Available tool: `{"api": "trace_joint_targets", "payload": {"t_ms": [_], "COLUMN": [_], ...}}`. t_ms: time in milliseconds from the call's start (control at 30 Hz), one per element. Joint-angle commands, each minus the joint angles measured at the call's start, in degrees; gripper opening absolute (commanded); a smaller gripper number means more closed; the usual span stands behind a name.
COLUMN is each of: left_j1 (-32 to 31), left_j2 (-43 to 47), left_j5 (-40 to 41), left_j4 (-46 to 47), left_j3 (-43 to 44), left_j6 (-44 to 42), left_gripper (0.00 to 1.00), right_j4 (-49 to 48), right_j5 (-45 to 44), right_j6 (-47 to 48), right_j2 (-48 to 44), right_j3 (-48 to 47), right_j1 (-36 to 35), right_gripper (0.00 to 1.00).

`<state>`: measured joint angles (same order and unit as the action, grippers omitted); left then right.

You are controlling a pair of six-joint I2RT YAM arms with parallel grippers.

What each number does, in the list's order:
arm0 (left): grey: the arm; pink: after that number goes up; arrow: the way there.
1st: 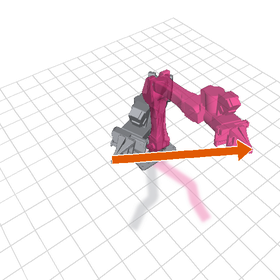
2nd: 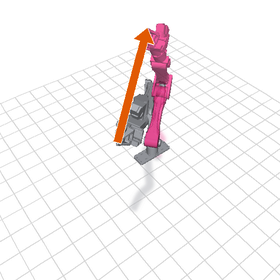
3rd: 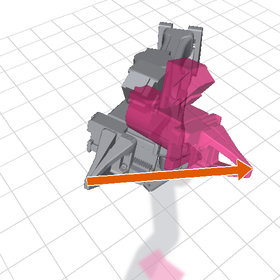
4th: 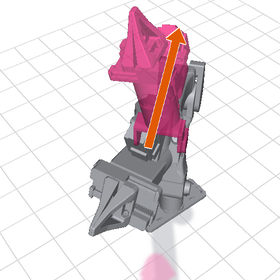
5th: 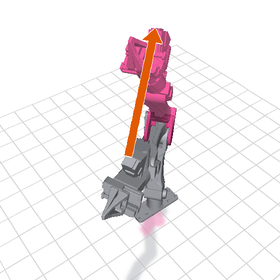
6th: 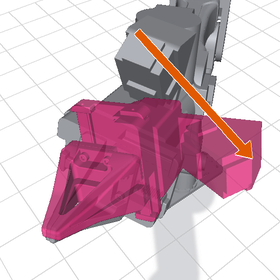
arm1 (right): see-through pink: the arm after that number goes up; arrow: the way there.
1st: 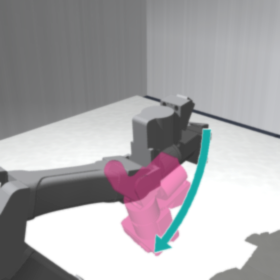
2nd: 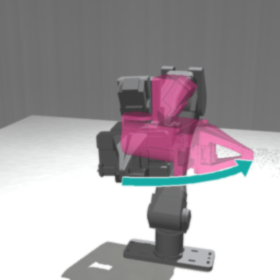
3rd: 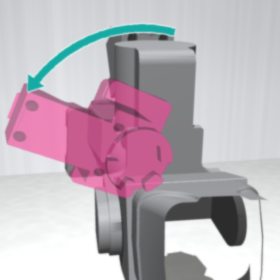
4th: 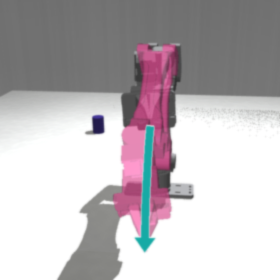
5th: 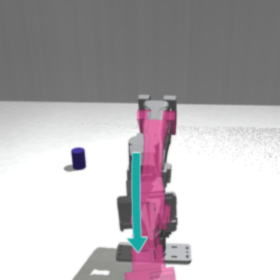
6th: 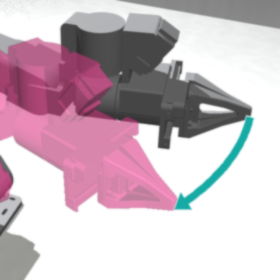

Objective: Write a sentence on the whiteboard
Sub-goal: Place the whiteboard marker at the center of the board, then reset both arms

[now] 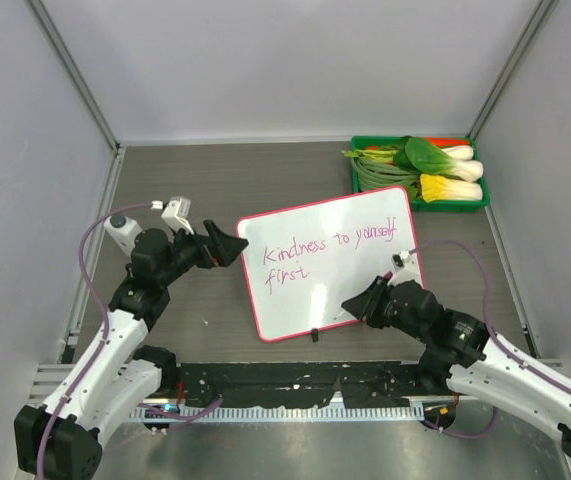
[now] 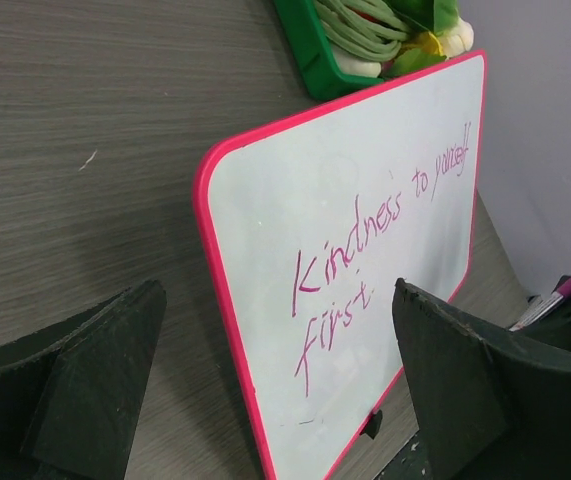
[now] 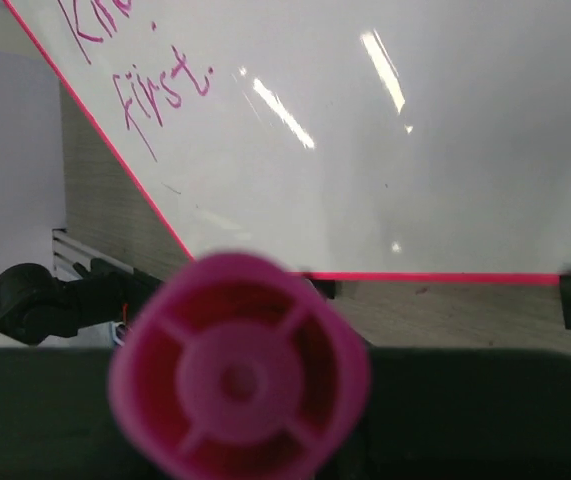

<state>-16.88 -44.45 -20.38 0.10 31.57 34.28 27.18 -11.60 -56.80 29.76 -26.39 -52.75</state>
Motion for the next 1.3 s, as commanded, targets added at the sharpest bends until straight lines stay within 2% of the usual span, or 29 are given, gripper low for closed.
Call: {"api": "trace_joint_targets", "payload": {"t_ms": [0,233,400,533,567,633,667,733,767,933,1067,1167,1233,1267], "left_j1": [-0.1,-0.2,-0.1,-0.1,-0.2,-0.1,-0.1,-0.1,-0.2,-0.2,-0.1,-0.1,-0.1,-0.1], "left_j2": [0.1,-1.7,-2.0,-2.7,-3.1,-3.8,-4.2,-5.0,-5.4,-7.8,-10.1,-12.5,-14.0,-15.2], "left_j5": [2.0,4.3,6.8,8.2,8.3,8.7,8.8,9.7,10.4,12.9,13.7,13.6,12.4,11.4], "left_j4": [-2.9,-3.8,-3.8,-4.5,-4.5,-4.5,-4.8,-5.2,-5.5,-7.5,-9.5,-13.1,-15.5,-16.8], "left_j3": [2.9,4.8,5.9,6.5,6.6,6.7,6.9,7.4,7.6,8.8,9.9,12.2,14.1,15.2], "left_j6": [0.3,0.1,0.6,1.3,1.2,1.8,1.8,2.1,2.3,4.2,5.1,4.6,3.6,3.3], "left_gripper": [1.0,0.99,1.0,1.0,1.0,1.0,1.0,1.0,1.0,1.0,1.0,1.0,1.0,1.0], "right_j4": [5.2,13.9,15.0,16.2,16.4,17.1,17.0,17.7,17.9,13.3,7.9,2.8,-2.6,-5.4], "right_j5": [7.9,12.7,13.8,12.7,12.1,9.6,9.0,6.7,5.1,0.3,-4.2,-4.0,-1.6,-0.5], "right_j6": [-14.0,-21.9,-24.2,-25.1,-25.0,-24.7,-24.4,-22.8,-22.3,-14.9,-4.4,3.2,8.8,11.6], "right_j2": [-5.1,-10.0,-10.5,-11.1,-11.4,-11.9,-12.0,-11.7,-11.4,-5.8,3.6,11.9,15.3,16.5], "right_j3": [4.7,7.8,9.4,10.3,10.1,9.1,8.8,7.1,5.9,0.5,-7.4,-13.3,-16.8,-19.0], "right_j1": [0.0,0.0,0.0,0.0,-0.1,0.0,-0.1,0.0,0.2,0.0,0.0,0.2,0.0,0.0], "right_gripper": [0.01,0.04,0.19,0.35,0.44,0.53,0.54,0.66,0.79,0.8,0.81,0.81,0.88,0.95]}}
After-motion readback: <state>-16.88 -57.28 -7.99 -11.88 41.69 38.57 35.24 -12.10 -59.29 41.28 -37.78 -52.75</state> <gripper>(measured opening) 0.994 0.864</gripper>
